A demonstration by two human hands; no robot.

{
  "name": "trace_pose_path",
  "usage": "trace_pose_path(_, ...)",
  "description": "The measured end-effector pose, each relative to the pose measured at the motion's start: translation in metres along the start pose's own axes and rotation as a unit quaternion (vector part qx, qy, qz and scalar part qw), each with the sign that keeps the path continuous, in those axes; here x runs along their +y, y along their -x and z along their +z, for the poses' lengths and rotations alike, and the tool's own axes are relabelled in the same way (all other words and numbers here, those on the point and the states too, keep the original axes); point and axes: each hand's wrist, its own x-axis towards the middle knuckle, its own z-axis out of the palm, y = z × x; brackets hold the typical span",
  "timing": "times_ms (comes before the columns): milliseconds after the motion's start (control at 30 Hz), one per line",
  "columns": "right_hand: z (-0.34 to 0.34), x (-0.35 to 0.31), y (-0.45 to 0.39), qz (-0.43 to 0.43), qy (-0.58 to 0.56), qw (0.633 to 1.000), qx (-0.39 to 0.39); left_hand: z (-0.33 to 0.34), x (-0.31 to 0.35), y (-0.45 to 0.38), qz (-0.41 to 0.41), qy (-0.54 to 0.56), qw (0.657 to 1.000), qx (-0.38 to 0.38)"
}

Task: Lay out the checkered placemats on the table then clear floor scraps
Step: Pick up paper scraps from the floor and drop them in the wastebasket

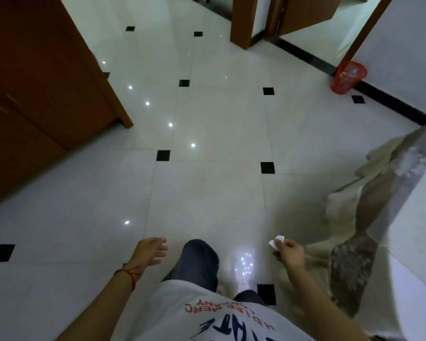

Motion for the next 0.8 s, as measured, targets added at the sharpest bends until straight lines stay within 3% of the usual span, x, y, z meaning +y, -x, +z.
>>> trace_pose_path(200,0.025,-0.093,-0.089,0.004,-0.029,0.999,0.032,0.006,0.109,-0.084,0.009,-0.018,1.0,0.002)
trace_pose_path(400,0.035,-0.163,-0.157,0.063,0.007,0.994,0.089,0.046,0.266,-0.158,0.022,-0.063,0.997,-0.032)
trace_pose_path(800,-0.001,-0.283,-0.312,0.116,-0.04,0.981,0.148,0.259,0.574,-0.27,0.13,-0.152,0.969,-0.144)
